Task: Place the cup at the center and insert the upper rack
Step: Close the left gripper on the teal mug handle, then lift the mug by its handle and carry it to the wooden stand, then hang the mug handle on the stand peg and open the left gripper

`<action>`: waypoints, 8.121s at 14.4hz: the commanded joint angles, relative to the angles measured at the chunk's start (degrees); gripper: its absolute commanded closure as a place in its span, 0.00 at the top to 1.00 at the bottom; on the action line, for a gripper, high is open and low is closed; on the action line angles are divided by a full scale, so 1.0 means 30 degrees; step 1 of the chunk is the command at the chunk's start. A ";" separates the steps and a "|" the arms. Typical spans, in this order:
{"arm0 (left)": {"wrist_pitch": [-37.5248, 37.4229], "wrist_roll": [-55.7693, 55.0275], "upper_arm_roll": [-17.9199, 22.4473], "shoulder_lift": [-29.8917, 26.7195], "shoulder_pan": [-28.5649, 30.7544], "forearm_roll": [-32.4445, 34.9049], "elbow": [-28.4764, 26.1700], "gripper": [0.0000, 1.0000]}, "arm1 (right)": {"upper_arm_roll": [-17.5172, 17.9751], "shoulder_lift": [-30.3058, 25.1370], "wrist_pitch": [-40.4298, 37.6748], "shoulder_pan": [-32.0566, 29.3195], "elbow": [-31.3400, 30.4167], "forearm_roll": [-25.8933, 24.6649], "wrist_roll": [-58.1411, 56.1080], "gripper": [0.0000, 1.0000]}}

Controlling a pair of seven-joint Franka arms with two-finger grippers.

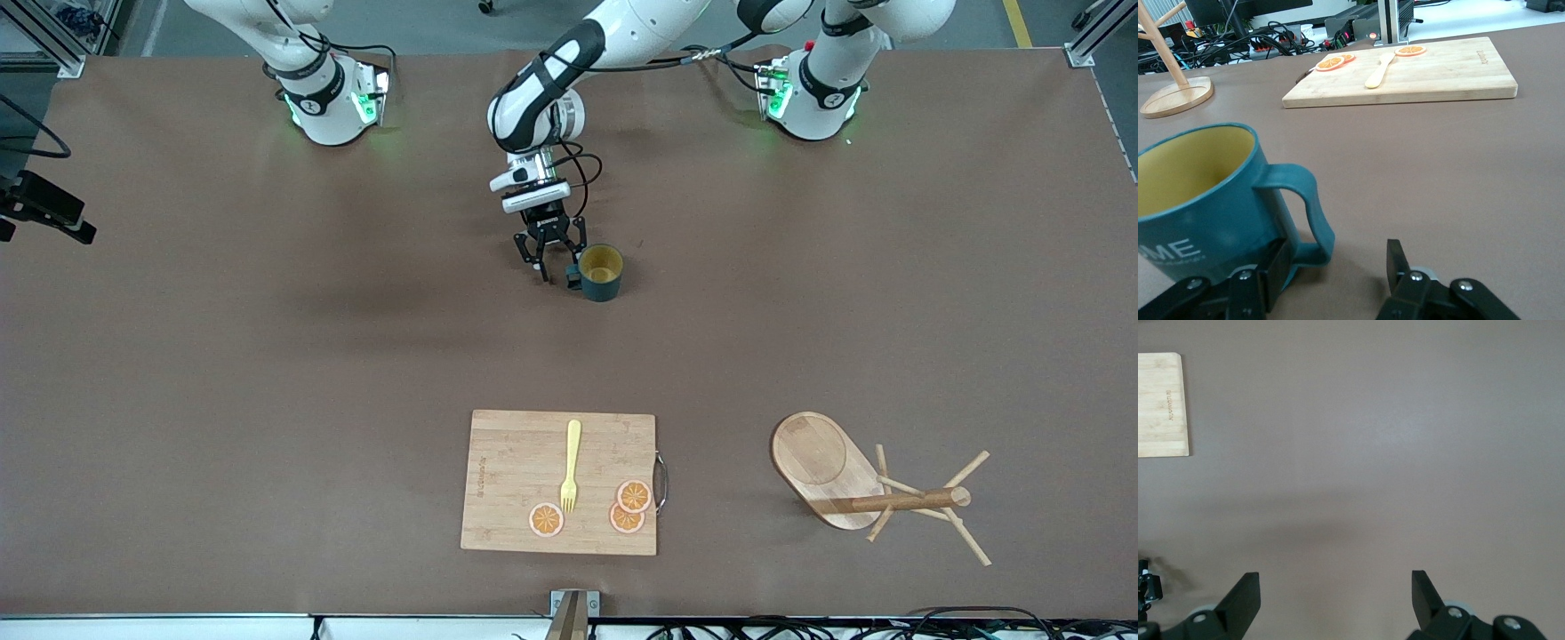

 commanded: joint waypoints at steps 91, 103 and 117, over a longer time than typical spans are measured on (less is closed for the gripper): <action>1.1739 3.0427 0.0245 -0.5043 2.1306 -4.2979 0.5823 0.00 | 0.0457 -0.1352 0.1694 0.0590 -0.2236 -0.0552 -0.0477 1.00; 1.1739 3.0487 0.0245 -0.4721 2.2448 -4.3008 0.5794 0.02 | 0.0457 -0.1352 0.1664 0.0590 -0.2207 -0.0435 -0.0448 1.00; 1.1709 3.0457 0.0157 -0.4691 2.3035 -4.3885 0.5823 0.38 | 0.0457 -0.1323 0.1635 0.0590 -0.2207 -0.0434 -0.0448 1.00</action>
